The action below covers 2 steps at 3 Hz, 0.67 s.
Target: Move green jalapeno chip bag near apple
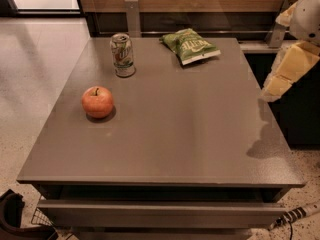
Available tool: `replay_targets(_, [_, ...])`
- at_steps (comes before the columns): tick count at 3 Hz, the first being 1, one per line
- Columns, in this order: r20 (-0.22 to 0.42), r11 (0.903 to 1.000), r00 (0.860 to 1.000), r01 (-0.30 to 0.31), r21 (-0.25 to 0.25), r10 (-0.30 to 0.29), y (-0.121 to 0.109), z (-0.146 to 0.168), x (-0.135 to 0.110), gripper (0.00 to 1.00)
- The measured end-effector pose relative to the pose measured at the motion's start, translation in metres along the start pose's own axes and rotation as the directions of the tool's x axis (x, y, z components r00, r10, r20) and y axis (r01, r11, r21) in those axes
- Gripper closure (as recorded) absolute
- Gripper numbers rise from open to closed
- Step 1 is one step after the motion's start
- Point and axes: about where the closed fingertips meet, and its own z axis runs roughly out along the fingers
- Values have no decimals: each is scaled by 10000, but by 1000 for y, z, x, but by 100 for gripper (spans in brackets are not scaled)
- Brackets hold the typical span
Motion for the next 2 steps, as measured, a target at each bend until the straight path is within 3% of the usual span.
replay_targets(1, [1461,9882,9807,-1401,626,1298,-60,21,-13,0])
replay_targets(2, [2676,9623,9344,-2625,711,2351,-99,42,-24,0])
